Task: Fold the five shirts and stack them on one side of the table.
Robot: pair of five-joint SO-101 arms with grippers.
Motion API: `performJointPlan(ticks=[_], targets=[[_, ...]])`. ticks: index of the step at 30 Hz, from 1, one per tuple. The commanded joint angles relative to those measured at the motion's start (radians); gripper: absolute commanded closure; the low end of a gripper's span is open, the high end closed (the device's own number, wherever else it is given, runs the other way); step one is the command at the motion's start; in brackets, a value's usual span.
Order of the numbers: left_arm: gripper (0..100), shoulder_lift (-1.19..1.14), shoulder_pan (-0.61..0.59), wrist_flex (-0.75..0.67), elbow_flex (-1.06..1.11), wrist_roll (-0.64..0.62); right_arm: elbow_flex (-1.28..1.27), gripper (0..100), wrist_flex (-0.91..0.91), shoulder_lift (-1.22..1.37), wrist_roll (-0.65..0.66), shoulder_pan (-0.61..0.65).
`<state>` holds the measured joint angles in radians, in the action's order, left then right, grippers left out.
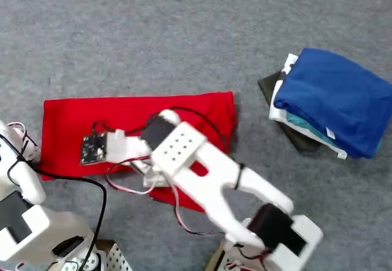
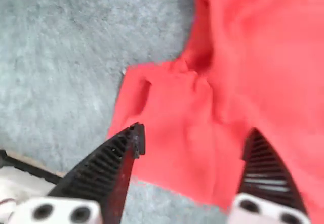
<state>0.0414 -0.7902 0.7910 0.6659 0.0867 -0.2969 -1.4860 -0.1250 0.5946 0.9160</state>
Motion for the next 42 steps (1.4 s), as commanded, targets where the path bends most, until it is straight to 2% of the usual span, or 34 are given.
performJointPlan(ticks=[1,4,8,14,20,26,31,35,37,40,42], targets=[[98,0.045,-0.003,-0.006,-0.055,-0.018,0.056,77.2,-0.061,-0.119,0.021,-0.065],[98,0.045,0.005,-0.006,-0.057,-0.032,0.033,81.8,-0.058,-0.143,0.021,-0.079],[98,0.041,0.058,-0.005,-0.041,-0.054,-0.071,86.0,0.052,-0.142,0.014,-0.053],[98,0.039,0.054,-0.014,-0.04,-0.101,-0.283,86.2,0.183,-0.142,0.014,0.048],[98,0.039,0.049,-0.014,-0.043,-0.101,-0.435,86.3,0.382,-0.142,-0.011,0.047],[98,0.039,0.049,-0.014,-0.043,-0.101,-0.444,86.4,0.473,-0.125,-0.049,0.048],[98,0.039,0.049,-0.014,-0.043,-0.101,-0.444,86.4,0.512,-0.008,-0.051,0.048],[98,0.039,0.049,-0.014,-0.043,-0.101,-0.441,86.6,0.574,0.058,-0.1,0.048],[98,0.039,0.049,-0.014,-0.043,-0.101,-0.441,89.8,0.583,0.067,-0.106,0.047],[98,0.039,0.049,-0.014,-0.043,-0.101,-0.441,99.8,0.58,0.068,-0.106,0.047],[98,0.039,0.049,-0.014,-0.043,-0.101,-0.441,98.4,0.577,0.067,-0.106,0.045]])
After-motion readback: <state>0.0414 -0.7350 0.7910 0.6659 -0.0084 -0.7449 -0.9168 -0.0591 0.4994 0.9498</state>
